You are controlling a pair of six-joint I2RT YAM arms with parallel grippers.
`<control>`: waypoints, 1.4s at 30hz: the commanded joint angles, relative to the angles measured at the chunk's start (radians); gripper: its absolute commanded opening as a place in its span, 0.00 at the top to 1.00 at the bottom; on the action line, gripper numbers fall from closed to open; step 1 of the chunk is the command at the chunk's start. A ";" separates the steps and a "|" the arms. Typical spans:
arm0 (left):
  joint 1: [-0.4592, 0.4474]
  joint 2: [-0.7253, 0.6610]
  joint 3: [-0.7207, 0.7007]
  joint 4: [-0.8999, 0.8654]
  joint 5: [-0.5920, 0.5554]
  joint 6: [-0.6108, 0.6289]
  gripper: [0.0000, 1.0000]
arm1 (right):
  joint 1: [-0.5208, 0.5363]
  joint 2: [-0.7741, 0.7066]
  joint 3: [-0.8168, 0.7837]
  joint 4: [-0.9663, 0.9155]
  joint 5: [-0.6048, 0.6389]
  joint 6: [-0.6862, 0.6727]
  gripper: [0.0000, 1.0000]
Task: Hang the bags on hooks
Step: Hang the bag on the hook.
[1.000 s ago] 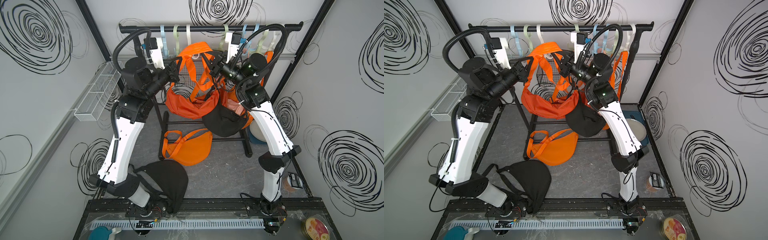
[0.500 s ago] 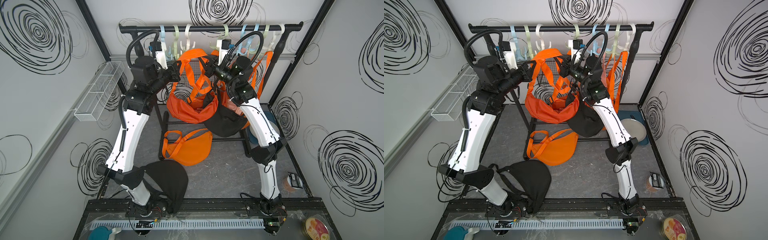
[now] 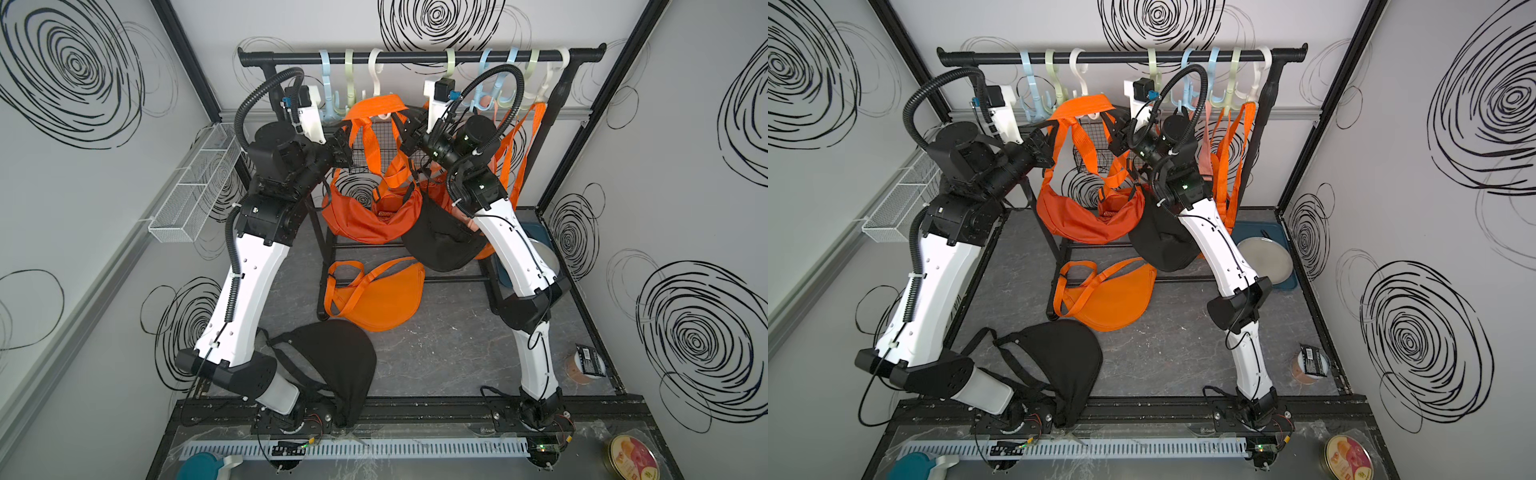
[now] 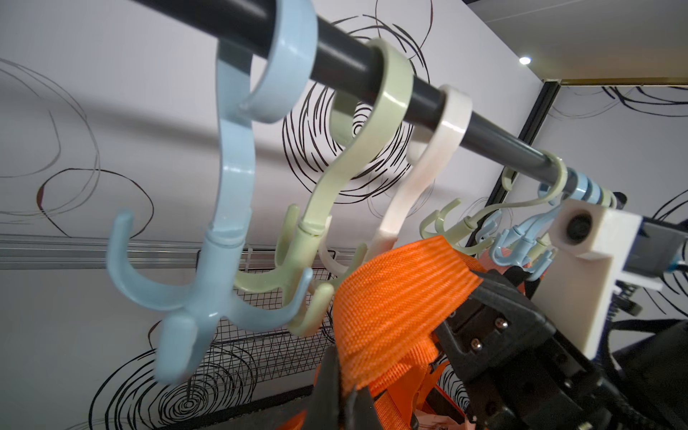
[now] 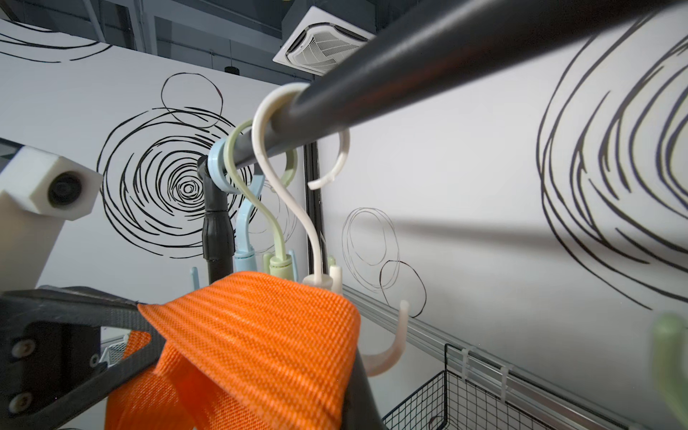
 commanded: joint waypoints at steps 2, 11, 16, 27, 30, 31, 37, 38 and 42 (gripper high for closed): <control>0.044 -0.007 0.089 0.061 -0.186 0.032 1.00 | -0.064 0.007 0.034 0.131 0.189 -0.024 1.00; 0.001 0.062 0.174 0.040 -0.250 0.078 1.00 | -0.072 0.081 0.075 0.183 0.168 -0.035 1.00; -0.039 0.058 0.116 0.024 -0.246 0.093 1.00 | -0.075 0.073 0.051 0.123 0.072 0.007 1.00; -0.055 0.048 0.034 0.032 -0.217 0.083 1.00 | -0.066 0.050 0.049 0.024 -0.076 -0.007 1.00; -0.060 0.038 0.026 0.036 -0.203 0.083 1.00 | -0.066 0.034 0.049 -0.009 -0.050 -0.017 1.00; -0.062 0.034 0.022 0.039 -0.194 0.083 1.00 | -0.067 0.029 0.049 -0.011 -0.033 -0.013 1.00; -0.071 0.017 0.039 0.041 -0.164 0.089 1.00 | -0.069 -0.004 0.039 0.004 0.117 -0.012 1.00; -0.070 0.011 0.039 0.046 -0.166 0.090 1.00 | -0.071 -0.006 0.039 0.005 0.129 -0.009 1.00; -0.070 -0.072 -0.072 0.186 -0.170 0.101 1.00 | -0.071 -0.029 0.029 -0.002 0.140 0.031 1.00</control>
